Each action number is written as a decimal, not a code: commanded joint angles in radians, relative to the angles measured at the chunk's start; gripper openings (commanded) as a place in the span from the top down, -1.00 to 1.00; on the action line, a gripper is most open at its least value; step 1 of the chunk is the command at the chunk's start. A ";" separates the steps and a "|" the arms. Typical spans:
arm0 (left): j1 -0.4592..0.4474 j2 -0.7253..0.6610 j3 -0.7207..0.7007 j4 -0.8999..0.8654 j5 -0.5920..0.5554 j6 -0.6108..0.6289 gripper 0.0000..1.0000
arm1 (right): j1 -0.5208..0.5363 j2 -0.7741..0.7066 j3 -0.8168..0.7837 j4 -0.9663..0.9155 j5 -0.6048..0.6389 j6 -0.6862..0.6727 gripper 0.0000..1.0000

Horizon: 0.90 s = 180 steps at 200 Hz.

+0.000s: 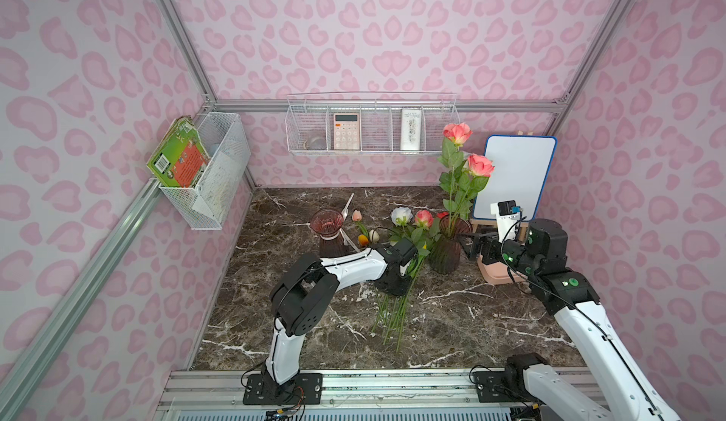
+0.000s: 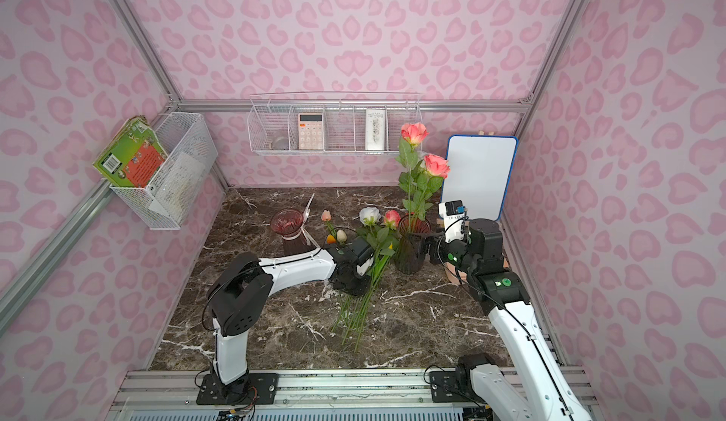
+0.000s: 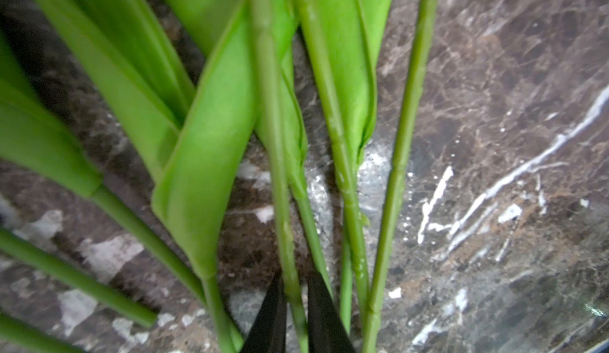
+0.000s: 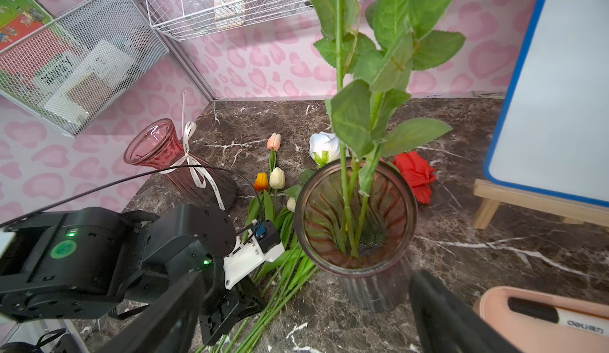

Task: Arrange the flowers in different vases according to their variety
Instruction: Pick up the flower at the center of the board.

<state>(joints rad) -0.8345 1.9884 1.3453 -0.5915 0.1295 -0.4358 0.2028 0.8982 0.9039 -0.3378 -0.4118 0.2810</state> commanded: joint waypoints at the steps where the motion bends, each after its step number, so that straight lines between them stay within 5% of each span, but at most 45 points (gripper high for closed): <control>1: 0.000 -0.010 -0.010 -0.022 -0.021 0.006 1.00 | 0.000 -0.004 -0.007 0.029 -0.017 0.010 -0.98; 139: -0.001 -0.474 -0.198 0.027 -0.232 -0.041 1.00 | 0.061 0.008 -0.160 0.418 -0.250 0.279 -0.98; 180: -0.014 -0.630 -0.248 0.075 -0.219 -0.084 1.00 | 0.146 0.071 -0.188 0.592 -0.285 0.356 -0.81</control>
<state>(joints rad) -0.8394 1.4296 1.1206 -0.5606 -0.0788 -0.4839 0.3065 0.9340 0.7177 0.0834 -0.6640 0.5606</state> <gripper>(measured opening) 0.089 0.924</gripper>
